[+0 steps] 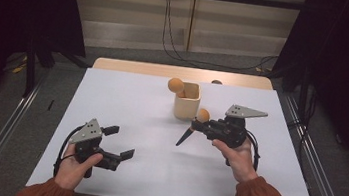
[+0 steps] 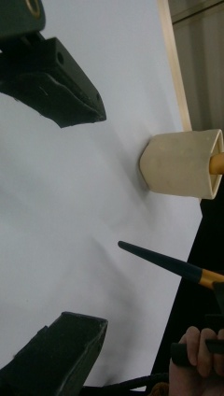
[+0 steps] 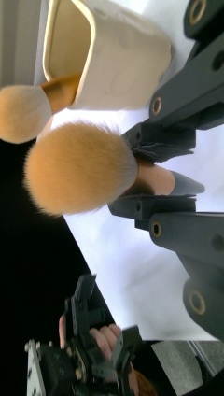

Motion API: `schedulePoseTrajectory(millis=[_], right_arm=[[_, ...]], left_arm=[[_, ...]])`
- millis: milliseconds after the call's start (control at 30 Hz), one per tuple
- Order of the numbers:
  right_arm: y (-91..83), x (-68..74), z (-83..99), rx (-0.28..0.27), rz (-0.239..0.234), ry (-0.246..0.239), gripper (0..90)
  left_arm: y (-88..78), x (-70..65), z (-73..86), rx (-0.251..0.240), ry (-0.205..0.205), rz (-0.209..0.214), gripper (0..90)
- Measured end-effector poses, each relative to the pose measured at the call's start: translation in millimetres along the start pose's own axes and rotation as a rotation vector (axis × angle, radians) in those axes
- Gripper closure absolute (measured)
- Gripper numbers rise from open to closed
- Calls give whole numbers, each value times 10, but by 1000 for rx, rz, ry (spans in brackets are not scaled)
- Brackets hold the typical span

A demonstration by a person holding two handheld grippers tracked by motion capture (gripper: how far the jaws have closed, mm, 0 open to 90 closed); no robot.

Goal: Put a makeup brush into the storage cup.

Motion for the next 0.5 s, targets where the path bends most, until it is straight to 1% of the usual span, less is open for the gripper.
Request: schedulePoseTrajectory(millis=[33, 167, 233, 300, 400, 467, 500], right_arm=[[-5, -10, -7, 2, 4, -1, 734], [-36, -35, -54, -3, 19, -10, 734], [-54, -50, -84, -3, 26, -14, 734], [-71, -74, -118, -7, 34, -14, 734], [-91, -107, -159, -5, 47, -19, 734], [-108, -128, -188, -6, 50, -22, 734], [-122, -146, -210, -7, 57, -23, 734]], left_arm=[[-13, 7, 6, -9, -5, -12, 29], [-78, 42, 39, -15, 2, -43, 28], [-100, 45, 69, -27, -8, -48, 28], [-117, 45, 103, -22, -5, -54, 27], [-139, 42, 96, -40, -9, -58, 27], [-159, 37, 101, -42, -20, -57, 27], [-165, 36, 110, -40, -20, -59, 27]])
Point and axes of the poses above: each handheld gripper's, and its own axes: y roughly forward along the jaws, z roughly out of its underside, x roughly to its left, the point moved 4 cm from there along y, roughly forward along the jaws
